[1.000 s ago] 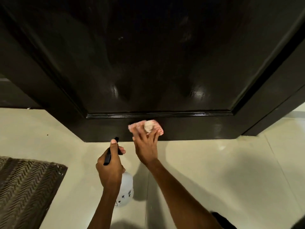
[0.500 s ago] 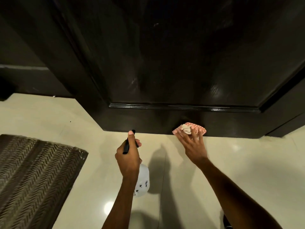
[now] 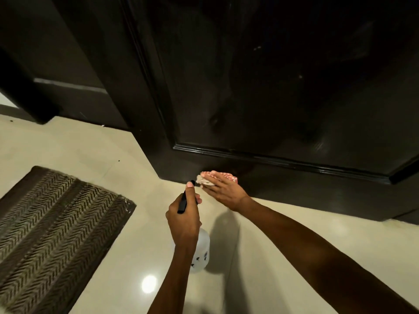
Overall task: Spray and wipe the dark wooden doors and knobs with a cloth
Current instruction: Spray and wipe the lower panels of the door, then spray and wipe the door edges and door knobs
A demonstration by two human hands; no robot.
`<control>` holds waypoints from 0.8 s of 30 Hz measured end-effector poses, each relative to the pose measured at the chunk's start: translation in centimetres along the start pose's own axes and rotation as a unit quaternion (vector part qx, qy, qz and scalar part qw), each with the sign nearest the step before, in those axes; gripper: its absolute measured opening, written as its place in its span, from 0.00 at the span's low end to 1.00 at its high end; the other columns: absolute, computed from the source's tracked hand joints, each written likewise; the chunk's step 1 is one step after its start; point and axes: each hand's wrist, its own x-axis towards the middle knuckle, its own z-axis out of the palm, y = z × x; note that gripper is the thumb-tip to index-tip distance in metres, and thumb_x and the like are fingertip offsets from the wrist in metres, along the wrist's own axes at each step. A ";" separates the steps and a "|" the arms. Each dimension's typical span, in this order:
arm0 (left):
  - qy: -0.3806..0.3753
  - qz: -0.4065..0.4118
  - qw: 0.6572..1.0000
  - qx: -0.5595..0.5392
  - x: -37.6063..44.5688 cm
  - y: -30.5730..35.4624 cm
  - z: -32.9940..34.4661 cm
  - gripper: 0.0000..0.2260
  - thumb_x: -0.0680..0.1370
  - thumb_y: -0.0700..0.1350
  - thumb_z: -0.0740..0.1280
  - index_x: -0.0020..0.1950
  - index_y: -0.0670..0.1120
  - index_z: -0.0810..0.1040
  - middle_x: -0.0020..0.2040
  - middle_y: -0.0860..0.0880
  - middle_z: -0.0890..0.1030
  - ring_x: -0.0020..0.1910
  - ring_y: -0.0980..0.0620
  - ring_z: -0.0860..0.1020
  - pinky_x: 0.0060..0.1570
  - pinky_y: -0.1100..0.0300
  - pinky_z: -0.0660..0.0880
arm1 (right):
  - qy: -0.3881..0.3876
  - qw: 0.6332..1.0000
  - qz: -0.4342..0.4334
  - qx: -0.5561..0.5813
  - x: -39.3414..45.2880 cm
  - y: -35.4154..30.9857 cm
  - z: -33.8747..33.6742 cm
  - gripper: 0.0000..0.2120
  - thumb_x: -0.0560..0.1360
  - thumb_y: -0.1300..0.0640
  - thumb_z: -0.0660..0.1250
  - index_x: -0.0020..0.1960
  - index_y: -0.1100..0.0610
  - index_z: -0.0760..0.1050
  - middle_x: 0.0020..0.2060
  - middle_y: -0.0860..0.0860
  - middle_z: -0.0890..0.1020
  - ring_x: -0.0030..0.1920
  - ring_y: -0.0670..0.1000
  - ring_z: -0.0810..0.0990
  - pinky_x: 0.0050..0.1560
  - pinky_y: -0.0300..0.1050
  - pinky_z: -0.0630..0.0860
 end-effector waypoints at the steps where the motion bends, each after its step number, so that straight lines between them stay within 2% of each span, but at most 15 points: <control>1: 0.004 -0.004 1.000 0.001 -0.1 0.1 0.2 0.24 0.82 0.62 0.62 0.41 0.45 0.84 0.38 0.50 0.85 0.32 0.47 0.77 0.28 0.60 0.73 | -0.008 1.000 -0.002 -0.006 0.5 0.2 -0.9 0.44 0.79 0.55 0.69 0.83 0.55 0.42 0.82 0.57 0.42 0.79 0.62 0.33 0.70 0.63 0.24; 5: 0.007 -0.007 1.000 -0.005 -0.3 0.5 0.7 0.23 0.82 0.62 0.62 0.41 0.46 0.84 0.37 0.51 0.84 0.32 0.46 0.77 0.30 0.59 0.74 | 0.060 0.997 -0.022 -0.045 0.8 1.4 -2.4 0.40 0.81 0.56 0.66 0.83 0.55 0.43 0.82 0.57 0.43 0.79 0.62 0.33 0.71 0.62 0.27; 8: 0.003 -0.009 1.000 -0.011 -0.3 0.9 1.0 0.24 0.82 0.62 0.62 0.40 0.45 0.84 0.37 0.50 0.84 0.30 0.47 0.76 0.26 0.60 0.73 | 0.111 0.994 -0.007 -0.022 -0.8 3.2 -0.5 0.44 0.79 0.57 0.69 0.83 0.54 0.42 0.81 0.57 0.40 0.77 0.61 0.28 0.73 0.60 0.24; 10: -0.002 -0.018 1.000 -0.010 -0.2 0.8 1.2 0.24 0.82 0.63 0.63 0.41 0.44 0.84 0.38 0.50 0.85 0.31 0.47 0.76 0.25 0.61 0.73 | 0.143 0.990 0.018 0.000 -2.8 4.3 1.2 0.43 0.77 0.55 0.71 0.83 0.53 0.47 0.79 0.57 0.46 0.79 0.59 0.34 0.75 0.59 0.26; 14: -0.025 -0.025 0.999 -0.007 -0.7 0.3 2.2 0.24 0.82 0.64 0.63 0.43 0.45 0.85 0.40 0.50 0.85 0.35 0.46 0.78 0.29 0.59 0.73 | 0.188 0.979 0.077 0.017 -8.1 5.6 4.4 0.42 0.70 0.55 0.74 0.81 0.50 0.60 0.77 0.54 0.67 0.81 0.57 0.51 0.79 0.57 0.33; 16: -0.044 -0.026 0.999 -0.010 -1.2 0.4 2.9 0.24 0.82 0.63 0.63 0.43 0.45 0.85 0.41 0.49 0.85 0.33 0.48 0.77 0.26 0.60 0.72 | 0.205 0.972 0.116 0.023 -10.4 5.9 5.8 0.42 0.70 0.55 0.75 0.80 0.48 0.62 0.76 0.53 0.70 0.78 0.58 0.57 0.79 0.57 0.35; 18: -0.062 -0.026 0.998 -0.016 -1.7 0.7 3.6 0.25 0.82 0.63 0.62 0.43 0.44 0.85 0.40 0.49 0.85 0.31 0.48 0.76 0.24 0.61 0.72 | 0.214 0.966 0.144 0.022 -11.6 5.8 6.2 0.44 0.70 0.57 0.74 0.81 0.47 0.58 0.78 0.51 0.67 0.77 0.59 0.58 0.80 0.58 0.37; 21: -0.077 -0.024 0.996 -0.029 -2.3 1.1 4.1 0.24 0.82 0.63 0.63 0.42 0.44 0.85 0.39 0.50 0.85 0.29 0.49 0.75 0.24 0.62 0.72 | 0.188 0.967 0.167 0.027 -11.4 5.0 6.0 0.48 0.72 0.61 0.71 0.83 0.48 0.48 0.82 0.51 0.54 0.80 0.61 0.47 0.78 0.63 0.34; 24: -0.067 -0.018 0.997 -0.038 -2.0 1.3 3.7 0.24 0.82 0.63 0.63 0.42 0.45 0.85 0.37 0.51 0.85 0.29 0.50 0.76 0.27 0.60 0.72 | 0.184 0.964 0.189 0.034 -9.8 4.5 5.0 0.47 0.72 0.63 0.69 0.83 0.48 0.48 0.83 0.51 0.48 0.81 0.61 0.40 0.77 0.65 0.32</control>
